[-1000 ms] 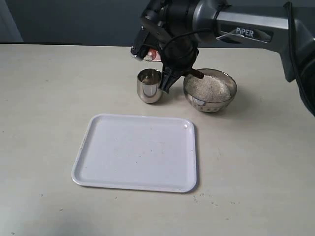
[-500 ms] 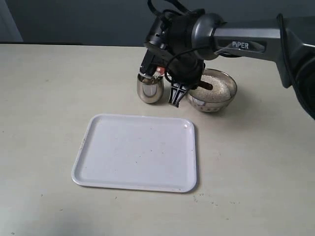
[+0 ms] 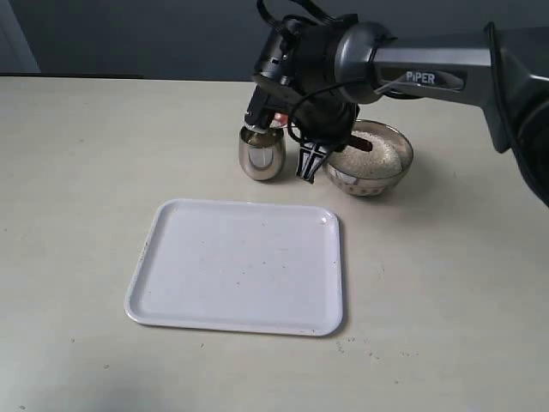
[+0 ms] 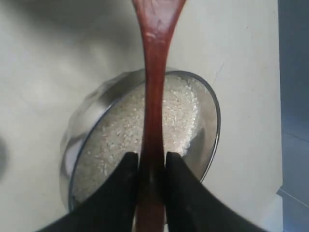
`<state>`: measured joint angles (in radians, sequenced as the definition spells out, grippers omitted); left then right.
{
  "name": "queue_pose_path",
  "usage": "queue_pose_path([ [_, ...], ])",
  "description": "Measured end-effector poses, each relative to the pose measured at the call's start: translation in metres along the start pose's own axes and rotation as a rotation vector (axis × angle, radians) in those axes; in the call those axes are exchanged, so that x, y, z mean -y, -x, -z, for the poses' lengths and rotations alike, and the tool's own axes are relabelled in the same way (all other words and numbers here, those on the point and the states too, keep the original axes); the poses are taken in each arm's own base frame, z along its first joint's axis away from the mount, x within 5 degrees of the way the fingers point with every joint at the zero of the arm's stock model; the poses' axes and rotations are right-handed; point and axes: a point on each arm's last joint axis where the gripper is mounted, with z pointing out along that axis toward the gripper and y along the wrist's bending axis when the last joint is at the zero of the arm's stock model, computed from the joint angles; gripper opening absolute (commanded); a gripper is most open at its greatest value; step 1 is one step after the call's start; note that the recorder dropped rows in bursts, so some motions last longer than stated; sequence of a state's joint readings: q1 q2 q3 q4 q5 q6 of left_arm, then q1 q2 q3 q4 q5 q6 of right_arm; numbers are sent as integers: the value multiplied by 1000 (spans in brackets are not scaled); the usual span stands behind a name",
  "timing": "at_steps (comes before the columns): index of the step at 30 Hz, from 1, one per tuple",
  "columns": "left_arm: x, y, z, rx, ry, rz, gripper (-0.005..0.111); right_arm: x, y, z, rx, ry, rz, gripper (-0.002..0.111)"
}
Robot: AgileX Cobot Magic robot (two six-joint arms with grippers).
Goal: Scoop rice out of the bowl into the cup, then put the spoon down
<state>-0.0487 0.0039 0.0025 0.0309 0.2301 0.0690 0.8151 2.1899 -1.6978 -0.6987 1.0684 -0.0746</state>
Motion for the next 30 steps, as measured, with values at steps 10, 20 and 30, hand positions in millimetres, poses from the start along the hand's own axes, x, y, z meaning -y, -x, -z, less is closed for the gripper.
queue_pose_path([
  [10, 0, 0, 0, 0, 0, 0, 0, -2, 6, 17, 34, -61, 27, -1],
  [20, 0, 0, 0, 0, 0, 0, 0, -14, 5, 19, 2, -123, 47, -1],
  [30, 0, 0, 0, 0, 0, 0, 0, -15, 3, 18, -14, -188, 37, -1],
])
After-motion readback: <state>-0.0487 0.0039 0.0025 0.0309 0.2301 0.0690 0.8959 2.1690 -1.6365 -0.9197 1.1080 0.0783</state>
